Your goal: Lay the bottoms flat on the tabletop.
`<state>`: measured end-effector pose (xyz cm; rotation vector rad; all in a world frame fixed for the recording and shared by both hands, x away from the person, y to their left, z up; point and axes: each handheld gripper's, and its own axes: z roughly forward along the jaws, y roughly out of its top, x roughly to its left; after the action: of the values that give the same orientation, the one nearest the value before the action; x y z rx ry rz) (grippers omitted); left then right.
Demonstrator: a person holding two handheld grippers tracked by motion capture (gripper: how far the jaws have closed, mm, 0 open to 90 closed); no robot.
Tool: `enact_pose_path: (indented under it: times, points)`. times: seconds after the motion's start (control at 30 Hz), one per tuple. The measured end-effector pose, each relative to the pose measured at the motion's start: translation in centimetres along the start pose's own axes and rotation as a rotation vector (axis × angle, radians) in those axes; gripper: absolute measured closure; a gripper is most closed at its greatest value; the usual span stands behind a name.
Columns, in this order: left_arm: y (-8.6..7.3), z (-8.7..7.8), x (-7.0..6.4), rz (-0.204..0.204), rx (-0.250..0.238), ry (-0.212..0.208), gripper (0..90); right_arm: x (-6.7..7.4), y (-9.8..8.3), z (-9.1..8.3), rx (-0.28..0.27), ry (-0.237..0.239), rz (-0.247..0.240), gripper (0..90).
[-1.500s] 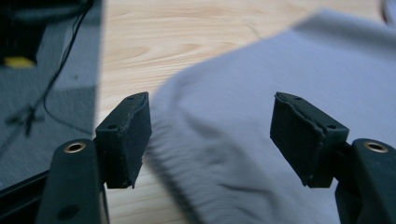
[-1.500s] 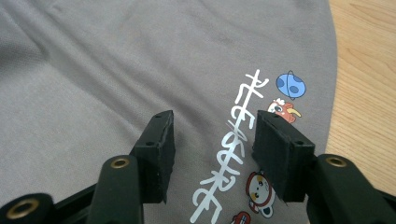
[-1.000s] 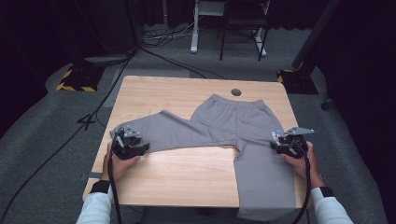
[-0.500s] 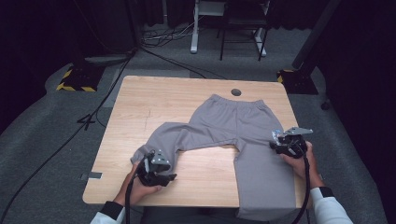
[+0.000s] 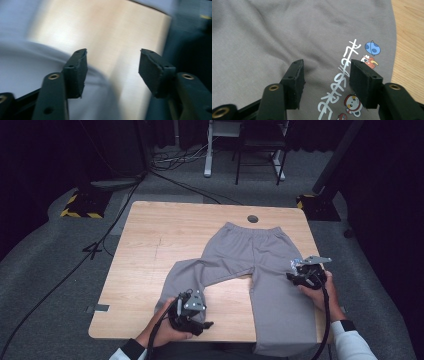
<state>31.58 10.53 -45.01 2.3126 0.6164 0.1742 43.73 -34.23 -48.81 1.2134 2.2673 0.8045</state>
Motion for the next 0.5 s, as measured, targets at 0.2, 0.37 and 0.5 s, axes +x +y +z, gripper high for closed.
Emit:
enact_pose_path:
  times: [0.2,0.37,0.5]
  points:
    - [0.1,0.6,5.8,-0.075,-0.027,0.119,42.0,0.6,0.2,-0.2,-0.009,0.041,-0.022,41.4]
    - [-0.5,2.8,9.3,-0.149,-0.007,0.143,47.3,1.9,0.8,-0.3,-0.055,0.130,-0.039,36.7]
    - [-0.7,3.5,9.2,-0.145,0.015,0.105,47.3,3.3,1.4,0.4,-0.044,0.173,-0.048,34.9]
